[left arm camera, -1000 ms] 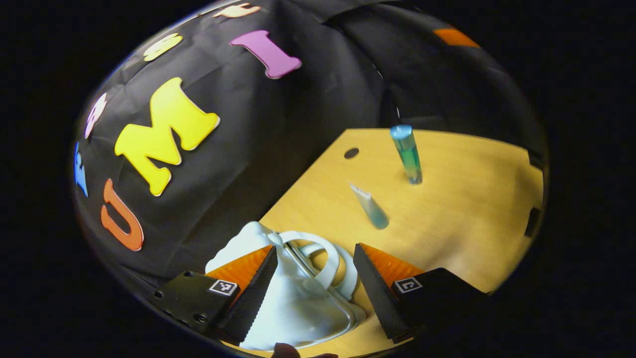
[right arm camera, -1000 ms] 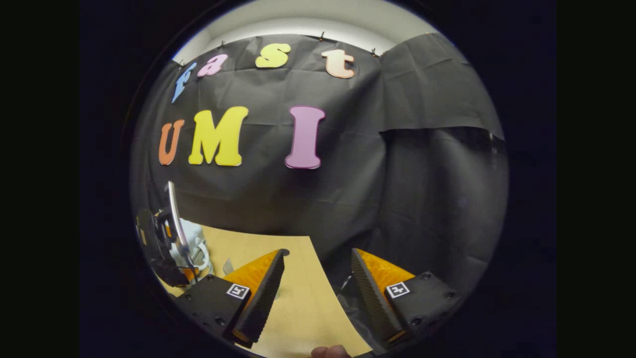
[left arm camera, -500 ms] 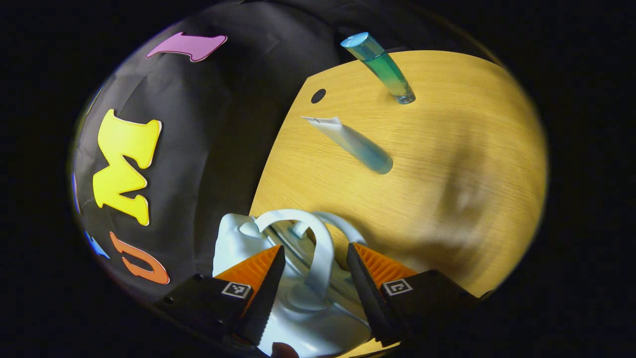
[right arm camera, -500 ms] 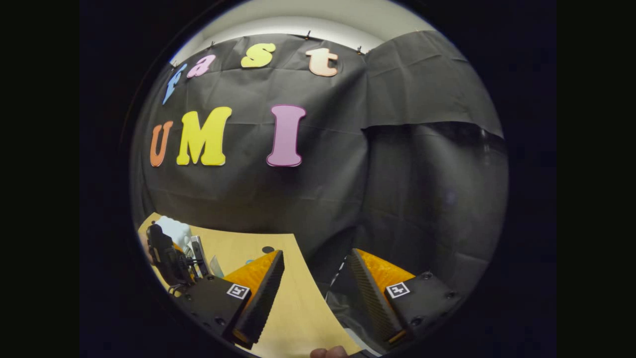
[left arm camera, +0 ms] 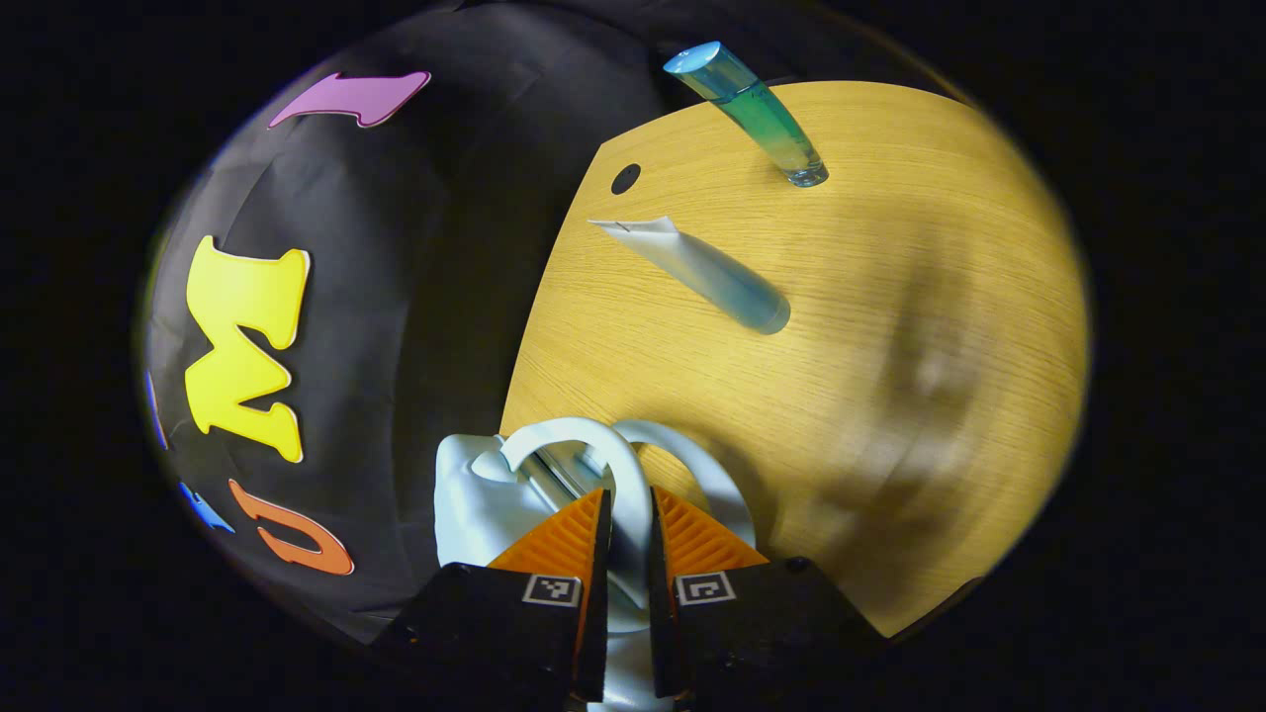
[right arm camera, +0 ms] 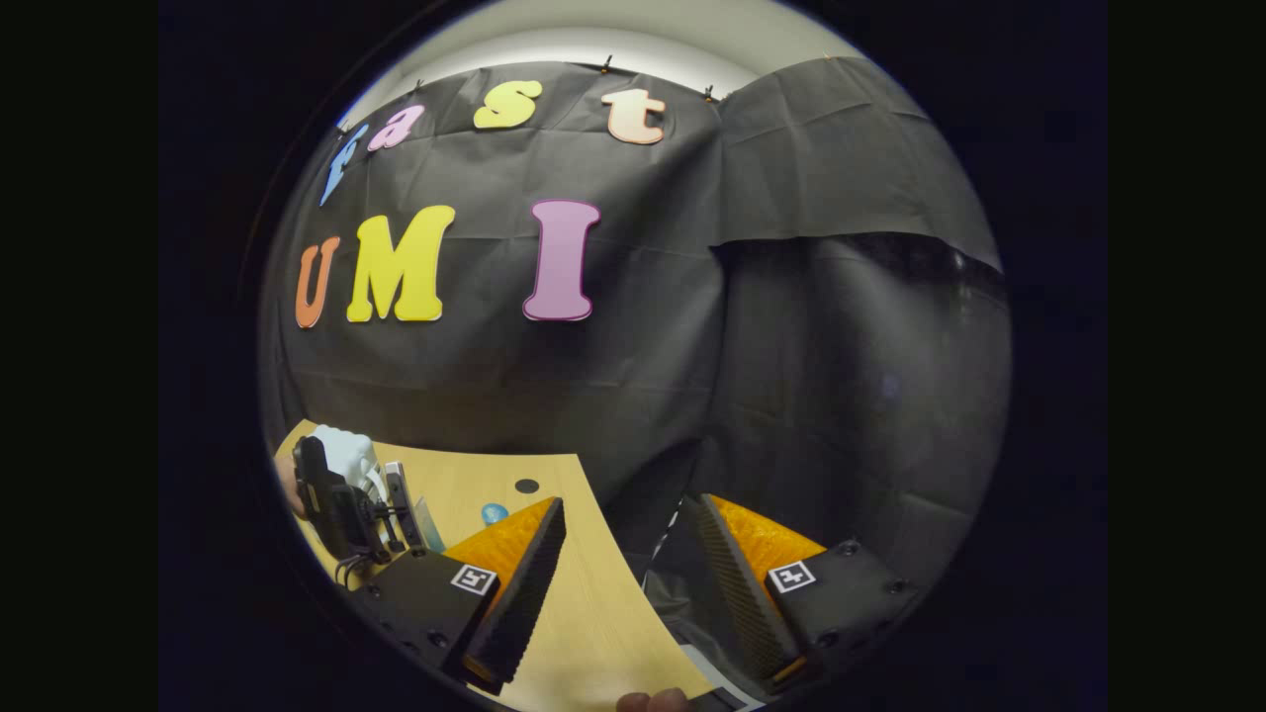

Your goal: First open the suitcase, pack the skin care products into it, and then close the suitcase.

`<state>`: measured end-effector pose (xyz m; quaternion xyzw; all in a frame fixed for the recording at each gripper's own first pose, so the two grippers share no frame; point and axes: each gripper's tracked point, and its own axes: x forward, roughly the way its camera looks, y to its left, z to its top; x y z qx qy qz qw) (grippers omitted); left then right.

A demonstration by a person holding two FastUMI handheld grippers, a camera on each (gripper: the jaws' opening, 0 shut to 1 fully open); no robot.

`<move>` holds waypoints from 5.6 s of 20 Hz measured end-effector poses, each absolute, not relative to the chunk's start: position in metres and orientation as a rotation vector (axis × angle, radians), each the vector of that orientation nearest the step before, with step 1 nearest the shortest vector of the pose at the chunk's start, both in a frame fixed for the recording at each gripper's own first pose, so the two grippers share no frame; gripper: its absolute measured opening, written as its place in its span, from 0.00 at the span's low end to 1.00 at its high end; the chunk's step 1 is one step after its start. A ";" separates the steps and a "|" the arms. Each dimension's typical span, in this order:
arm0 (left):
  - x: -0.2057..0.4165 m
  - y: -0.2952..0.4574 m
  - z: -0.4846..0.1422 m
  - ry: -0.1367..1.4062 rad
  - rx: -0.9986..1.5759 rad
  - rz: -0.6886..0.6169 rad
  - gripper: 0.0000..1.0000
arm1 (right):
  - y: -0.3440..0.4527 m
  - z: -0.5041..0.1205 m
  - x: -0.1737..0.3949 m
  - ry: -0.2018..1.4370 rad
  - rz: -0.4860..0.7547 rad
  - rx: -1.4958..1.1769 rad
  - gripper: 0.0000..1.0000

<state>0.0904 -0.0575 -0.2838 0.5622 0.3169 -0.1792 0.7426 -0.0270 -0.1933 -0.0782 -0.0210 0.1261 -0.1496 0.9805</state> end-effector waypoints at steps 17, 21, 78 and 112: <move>0.084 0.172 -0.058 0.331 0.599 0.055 0.03 | -0.067 -0.068 0.012 0.250 -0.051 -0.071 0.81; 0.079 0.269 -0.078 0.300 0.422 0.145 0.03 | -0.031 -0.058 0.019 0.244 0.000 -0.103 0.81; 0.035 -0.208 -0.250 0.456 0.025 -0.206 0.99 | -0.204 -0.124 0.018 0.422 -0.044 -0.060 0.81; -0.007 -0.169 -0.217 0.630 -0.054 -0.164 0.39 | -0.112 -0.269 0.059 0.594 0.194 0.002 0.81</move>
